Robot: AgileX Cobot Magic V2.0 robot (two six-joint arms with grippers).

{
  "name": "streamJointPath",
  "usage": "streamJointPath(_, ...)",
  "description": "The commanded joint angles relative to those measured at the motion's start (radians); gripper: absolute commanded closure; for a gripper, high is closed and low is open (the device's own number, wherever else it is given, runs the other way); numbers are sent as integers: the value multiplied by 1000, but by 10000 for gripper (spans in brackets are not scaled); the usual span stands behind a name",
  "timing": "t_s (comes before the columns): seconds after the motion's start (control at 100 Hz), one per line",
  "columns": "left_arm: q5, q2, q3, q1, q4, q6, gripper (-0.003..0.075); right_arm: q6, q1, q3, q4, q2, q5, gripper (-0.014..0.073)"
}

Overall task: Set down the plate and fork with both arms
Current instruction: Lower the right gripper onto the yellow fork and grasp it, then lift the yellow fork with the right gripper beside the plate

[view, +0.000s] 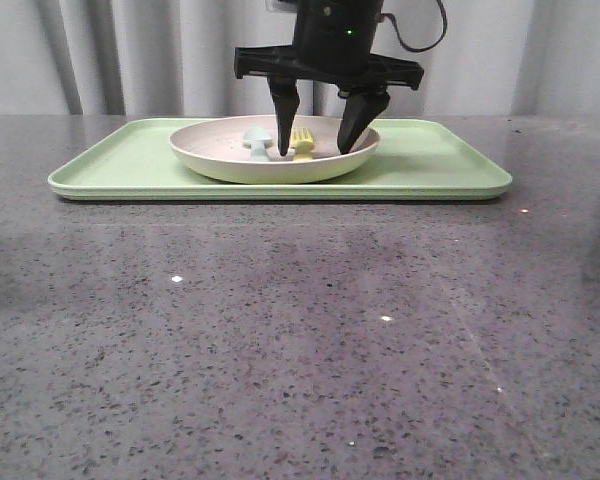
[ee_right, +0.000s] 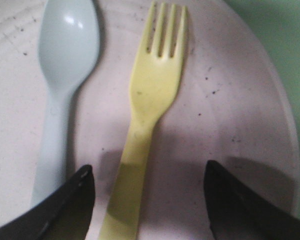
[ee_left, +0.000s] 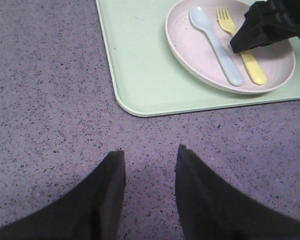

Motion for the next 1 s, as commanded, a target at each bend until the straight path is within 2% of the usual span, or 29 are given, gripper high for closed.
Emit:
streamJointPath(0.0,-62,-12,-28,2,-7,0,470,0,-1,-31,-12,-60,-24,129)
streamJointPath(0.16,-62,-12,-28,2,-7,0,470,0,-1,-31,-12,-54,-18,148)
streamJointPath(0.47,-62,-12,-28,2,-7,0,470,0,-1,-31,-12,-49,-19,419)
streamJointPath(0.61,-62,-12,-28,2,-7,0,470,0,-1,-31,-12,-49,-23,513)
streamJointPath(0.99,-62,-12,-28,2,-7,0,470,0,-1,-31,-12,-50,-22,529)
